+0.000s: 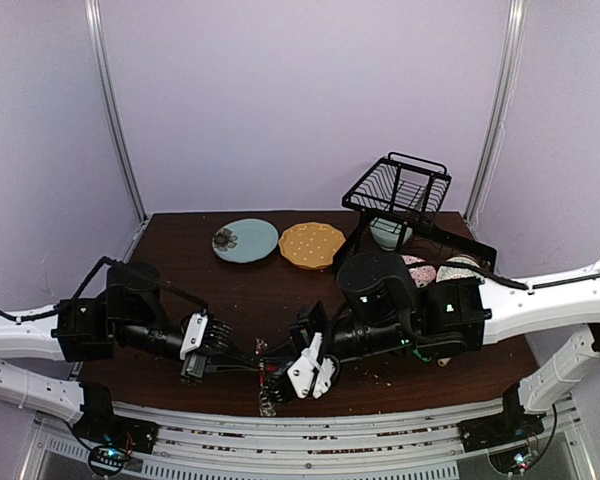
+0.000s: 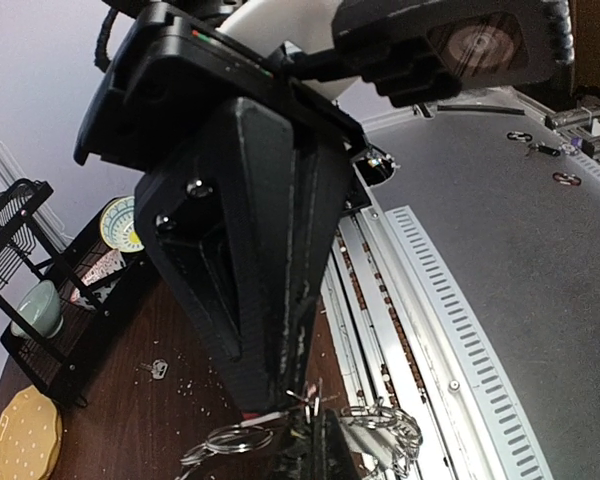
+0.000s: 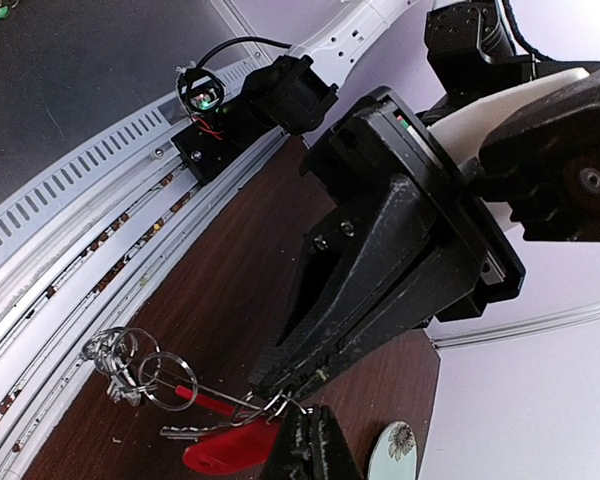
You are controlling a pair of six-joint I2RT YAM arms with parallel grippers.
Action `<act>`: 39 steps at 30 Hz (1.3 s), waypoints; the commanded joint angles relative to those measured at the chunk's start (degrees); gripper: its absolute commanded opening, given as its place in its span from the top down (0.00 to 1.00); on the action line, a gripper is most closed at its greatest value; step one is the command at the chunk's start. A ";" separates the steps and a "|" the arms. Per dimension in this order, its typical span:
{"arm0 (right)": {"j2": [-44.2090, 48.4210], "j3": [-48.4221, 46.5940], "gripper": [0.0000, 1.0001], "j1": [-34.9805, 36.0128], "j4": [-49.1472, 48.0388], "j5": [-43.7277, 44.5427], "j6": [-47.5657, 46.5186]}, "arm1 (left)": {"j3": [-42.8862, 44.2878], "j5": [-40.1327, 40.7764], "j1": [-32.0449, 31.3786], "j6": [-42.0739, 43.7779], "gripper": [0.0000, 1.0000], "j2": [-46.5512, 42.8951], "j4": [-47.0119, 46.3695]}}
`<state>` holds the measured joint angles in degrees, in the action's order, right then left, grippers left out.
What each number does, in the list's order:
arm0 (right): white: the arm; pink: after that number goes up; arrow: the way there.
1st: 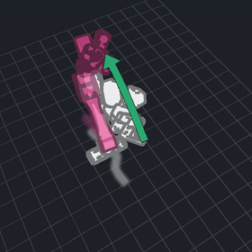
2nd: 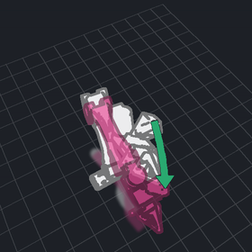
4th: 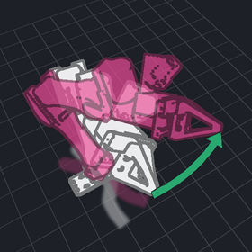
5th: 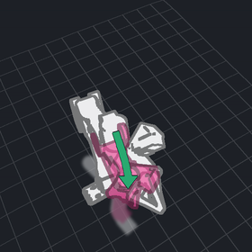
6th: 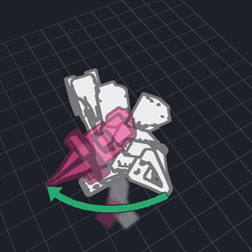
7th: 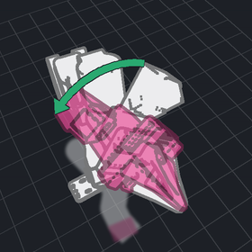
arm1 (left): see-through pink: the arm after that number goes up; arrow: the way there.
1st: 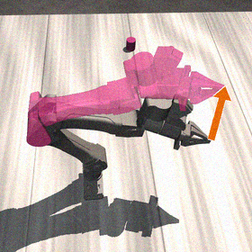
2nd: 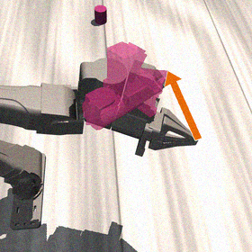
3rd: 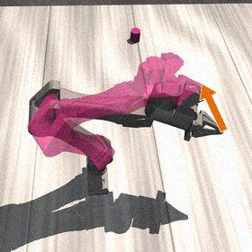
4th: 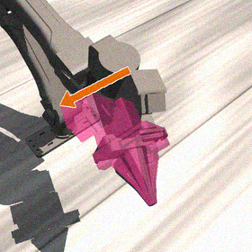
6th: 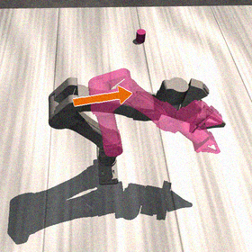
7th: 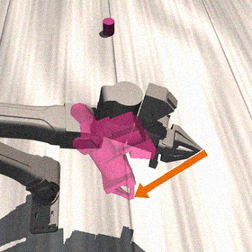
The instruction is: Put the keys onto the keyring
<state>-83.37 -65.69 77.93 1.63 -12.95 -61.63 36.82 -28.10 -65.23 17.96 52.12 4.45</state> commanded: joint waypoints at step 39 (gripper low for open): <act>-0.99 -7.87 0.74 -2.08 -4.66 2.40 5.76 | -11.27 12.93 -2.03 -12.62 1.00 -5.60 -37.95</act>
<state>-82.41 -70.24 76.09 -5.69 -9.76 -54.92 24.97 -15.18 -66.78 5.45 46.17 -27.44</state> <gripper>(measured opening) 0.260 0.006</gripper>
